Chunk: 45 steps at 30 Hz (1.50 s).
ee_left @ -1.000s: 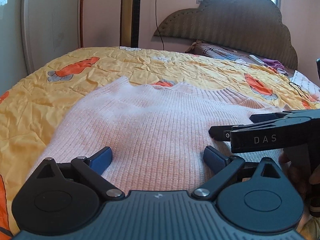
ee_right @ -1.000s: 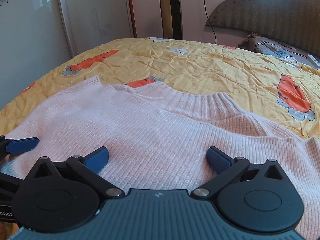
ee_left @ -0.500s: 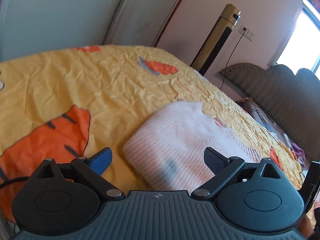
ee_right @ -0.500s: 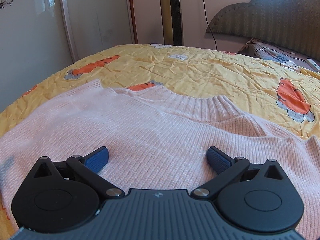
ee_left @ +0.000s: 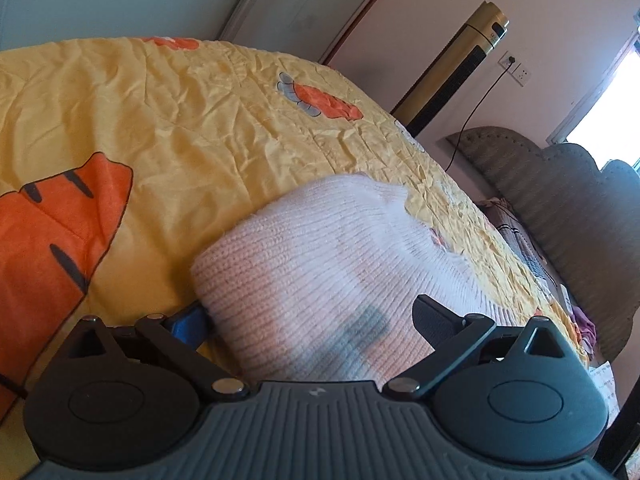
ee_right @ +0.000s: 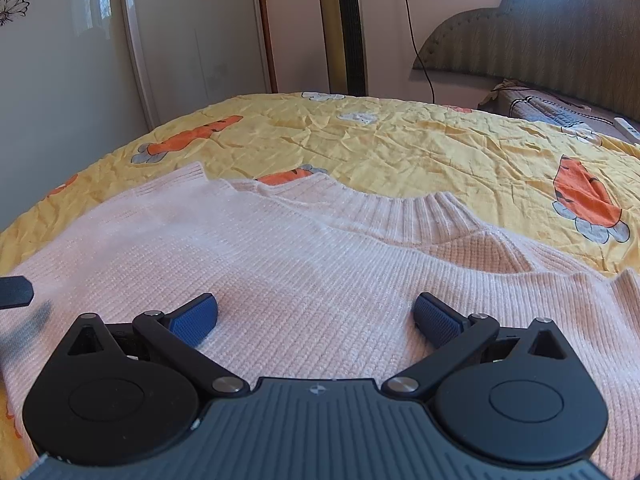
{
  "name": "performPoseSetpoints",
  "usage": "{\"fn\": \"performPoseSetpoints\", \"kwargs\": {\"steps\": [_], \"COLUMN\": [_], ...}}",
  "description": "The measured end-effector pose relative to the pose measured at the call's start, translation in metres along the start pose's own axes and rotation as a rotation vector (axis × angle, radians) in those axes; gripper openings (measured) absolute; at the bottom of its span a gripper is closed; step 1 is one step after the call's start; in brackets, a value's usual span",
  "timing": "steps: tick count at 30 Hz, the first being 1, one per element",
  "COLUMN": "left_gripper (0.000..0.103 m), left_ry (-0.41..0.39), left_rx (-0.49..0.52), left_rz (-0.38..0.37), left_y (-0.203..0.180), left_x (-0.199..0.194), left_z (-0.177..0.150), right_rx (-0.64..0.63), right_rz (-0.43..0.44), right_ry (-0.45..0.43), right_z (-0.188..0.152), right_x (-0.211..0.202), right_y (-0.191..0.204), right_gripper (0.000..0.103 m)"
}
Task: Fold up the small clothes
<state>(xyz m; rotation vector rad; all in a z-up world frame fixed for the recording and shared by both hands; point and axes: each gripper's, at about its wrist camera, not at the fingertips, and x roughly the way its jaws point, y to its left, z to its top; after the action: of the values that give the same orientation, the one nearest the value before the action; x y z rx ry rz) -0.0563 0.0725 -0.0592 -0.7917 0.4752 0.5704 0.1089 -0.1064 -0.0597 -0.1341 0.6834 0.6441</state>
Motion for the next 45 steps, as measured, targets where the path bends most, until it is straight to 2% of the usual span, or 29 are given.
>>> {"fn": "performPoseSetpoints", "kwargs": {"steps": [3, 6, 10, 11, 13, 14, 15, 21, 24, 26, 28, 30, 33, 35, 38, 40, 41, 45], "left_gripper": [0.103, 0.103, 0.102, 0.101, 0.086, 0.085, 0.085, 0.086, 0.086, 0.086, 0.085, 0.084, 0.033, 0.031, 0.029, 0.027, 0.027, 0.025], "left_ry": [-0.019, -0.007, 0.036, 0.046, 0.061, 0.073, 0.087, 0.221, 0.227, 0.187, 0.166, 0.177, 0.201, 0.170, 0.102, 0.036, 0.000, -0.078], "left_rx": [0.030, 0.011, -0.070, -0.075, -0.043, -0.043, -0.079, -0.484, -0.533, -0.541, -0.508, -0.481, -0.420, -0.409, -0.181, 0.007, 0.132, 0.423], "left_rz": [0.010, 0.019, -0.049, -0.048, 0.006, 0.019, -0.002, -0.207, -0.263, -0.248, -0.230, -0.223, -0.156, -0.157, -0.086, -0.064, -0.059, -0.105], "left_y": [-0.006, -0.006, 0.009, 0.010, 0.005, 0.003, 0.006, 0.050, 0.065, 0.067, 0.064, 0.058, 0.053, 0.054, 0.028, 0.003, -0.013, -0.049], "left_x": [0.004, 0.005, 0.004, 0.005, 0.004, 0.003, 0.001, -0.002, 0.001, 0.001, 0.008, 0.016, 0.028, 0.027, 0.015, 0.005, 0.000, -0.013], "left_z": [-0.002, 0.002, 0.012, 0.015, 0.017, 0.017, 0.017, 0.011, 0.010, 0.013, 0.020, 0.025, 0.027, 0.022, 0.021, 0.016, 0.012, -0.014], "right_rx": [0.000, 0.001, 0.004, 0.006, 0.009, 0.009, 0.008, 0.010, 0.010, 0.012, 0.012, 0.012, 0.016, 0.018, 0.017, 0.017, 0.017, 0.066], "right_rz": [0.001, 0.001, 0.005, 0.006, 0.008, 0.008, 0.007, 0.008, 0.006, 0.007, 0.007, 0.007, 0.009, 0.009, 0.010, 0.010, 0.010, 0.036], "right_ry": [0.000, 0.000, -0.004, -0.006, -0.008, -0.008, -0.008, -0.010, -0.012, -0.015, -0.016, -0.016, -0.017, -0.018, -0.018, -0.018, -0.018, -0.009], "right_z": [0.000, 0.000, 0.001, 0.001, 0.001, 0.001, 0.000, 0.001, 0.001, 0.000, 0.000, 0.000, 0.000, 0.000, 0.001, 0.000, 0.001, 0.006], "right_x": [0.000, 0.000, -0.001, -0.001, -0.002, -0.002, -0.002, -0.002, -0.002, -0.002, -0.002, -0.003, -0.002, -0.002, -0.003, -0.003, -0.003, -0.005], "right_y": [0.000, 0.000, 0.001, 0.001, 0.001, 0.000, 0.000, 0.000, 0.000, 0.000, 0.000, 0.000, 0.000, 0.000, -0.001, -0.001, -0.001, -0.007], "right_gripper": [0.100, 0.100, 0.100, 0.100, 0.100, 0.100, 0.100, 0.101, 0.101, 0.101, 0.101, 0.101, 0.100, 0.100, 0.100, 0.100, 0.100, 0.101]}}
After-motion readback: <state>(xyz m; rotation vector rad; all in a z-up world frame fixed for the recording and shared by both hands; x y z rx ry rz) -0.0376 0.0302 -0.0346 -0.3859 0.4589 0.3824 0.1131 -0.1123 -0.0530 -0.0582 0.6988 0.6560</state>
